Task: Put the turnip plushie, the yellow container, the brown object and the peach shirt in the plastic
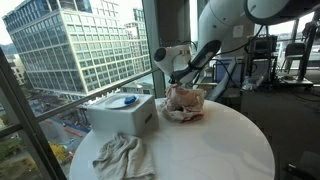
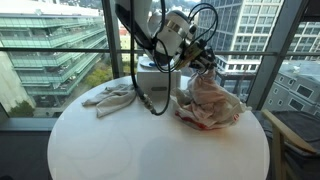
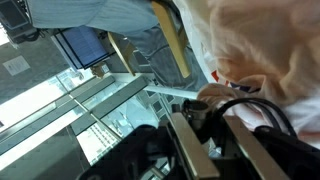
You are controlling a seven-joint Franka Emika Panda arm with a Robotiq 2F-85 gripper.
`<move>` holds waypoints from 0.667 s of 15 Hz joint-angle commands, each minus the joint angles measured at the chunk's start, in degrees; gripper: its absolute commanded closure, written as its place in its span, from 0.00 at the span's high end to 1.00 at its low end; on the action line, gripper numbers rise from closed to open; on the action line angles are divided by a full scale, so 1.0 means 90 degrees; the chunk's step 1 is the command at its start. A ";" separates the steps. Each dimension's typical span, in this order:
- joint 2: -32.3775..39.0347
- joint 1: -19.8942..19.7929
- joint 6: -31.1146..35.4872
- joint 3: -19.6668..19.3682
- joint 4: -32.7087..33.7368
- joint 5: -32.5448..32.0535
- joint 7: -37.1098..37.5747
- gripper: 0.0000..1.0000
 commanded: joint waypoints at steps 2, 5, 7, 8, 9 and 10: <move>0.0202 -0.0261 0.0358 0.0149 -0.0529 0.0237 0.0324 0.07; 0.0469 -0.0308 0.0778 0.0211 -0.0788 0.0428 0.0524 0.07; 0.0728 -0.0334 0.1070 0.0198 -0.0799 0.0532 0.0575 0.07; 0.0857 -0.0388 0.1151 0.0230 -0.0797 0.0704 0.0563 0.07; 0.0941 -0.0404 0.1239 0.0225 -0.0813 0.0813 0.0580 0.07; 0.1014 -0.0404 0.1340 0.0194 -0.0817 0.0888 0.0601 0.07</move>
